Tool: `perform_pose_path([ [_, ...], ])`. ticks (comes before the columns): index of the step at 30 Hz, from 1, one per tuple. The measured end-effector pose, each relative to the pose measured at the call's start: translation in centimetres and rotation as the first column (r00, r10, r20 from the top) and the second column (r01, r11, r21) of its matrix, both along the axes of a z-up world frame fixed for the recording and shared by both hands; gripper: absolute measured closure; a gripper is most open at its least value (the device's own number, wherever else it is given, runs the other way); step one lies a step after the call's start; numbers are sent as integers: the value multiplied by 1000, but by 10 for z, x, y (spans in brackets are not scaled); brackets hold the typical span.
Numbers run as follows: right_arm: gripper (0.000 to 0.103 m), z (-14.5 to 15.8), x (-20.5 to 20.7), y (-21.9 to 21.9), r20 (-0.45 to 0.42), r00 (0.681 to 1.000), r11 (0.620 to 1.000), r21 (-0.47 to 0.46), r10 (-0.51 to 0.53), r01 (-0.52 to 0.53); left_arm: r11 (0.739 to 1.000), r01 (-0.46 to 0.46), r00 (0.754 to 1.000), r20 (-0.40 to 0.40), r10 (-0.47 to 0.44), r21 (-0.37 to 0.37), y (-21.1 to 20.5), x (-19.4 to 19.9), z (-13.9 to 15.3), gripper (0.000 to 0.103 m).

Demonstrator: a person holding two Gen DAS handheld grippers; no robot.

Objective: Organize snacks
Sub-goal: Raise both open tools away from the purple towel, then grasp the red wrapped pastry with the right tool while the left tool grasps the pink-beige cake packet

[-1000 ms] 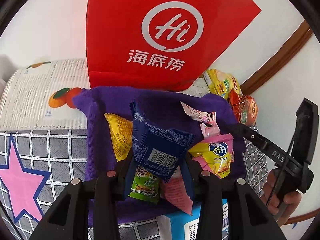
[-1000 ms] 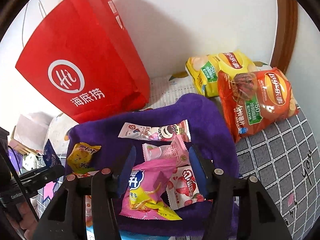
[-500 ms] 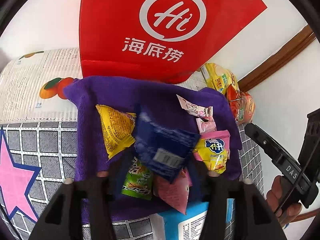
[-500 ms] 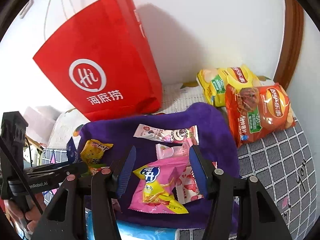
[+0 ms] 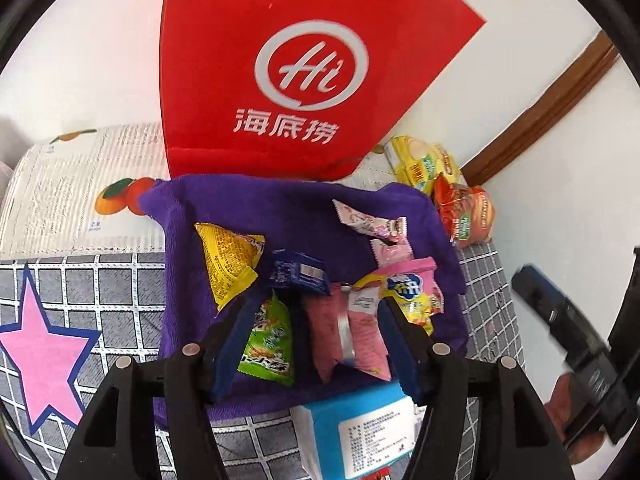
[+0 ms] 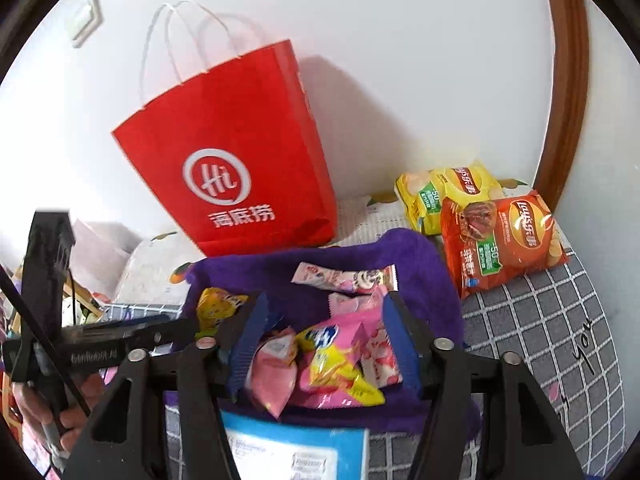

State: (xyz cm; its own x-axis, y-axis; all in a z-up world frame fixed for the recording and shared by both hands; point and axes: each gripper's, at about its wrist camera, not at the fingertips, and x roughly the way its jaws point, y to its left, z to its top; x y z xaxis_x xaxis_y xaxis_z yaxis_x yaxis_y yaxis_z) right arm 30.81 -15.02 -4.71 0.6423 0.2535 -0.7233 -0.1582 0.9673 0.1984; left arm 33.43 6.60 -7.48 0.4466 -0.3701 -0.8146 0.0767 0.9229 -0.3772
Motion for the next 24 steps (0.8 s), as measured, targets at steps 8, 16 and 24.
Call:
perform_pose_path([
  [8, 40, -12, -70, 2, -33, 999, 998, -65, -2, 0, 999, 52, 995, 82, -51, -16, -14, -28, 31, 41],
  [16, 35, -53, -133, 9, -140, 990, 999, -4, 32, -33, 997, 82, 985, 150, -81, -1, -21, -72, 53, 41],
  [24, 21, -119, -165, 52, -153, 976, 987, -26, 153, -158, 996, 33, 994, 105, -42, 82, 17, -121, 28, 41],
])
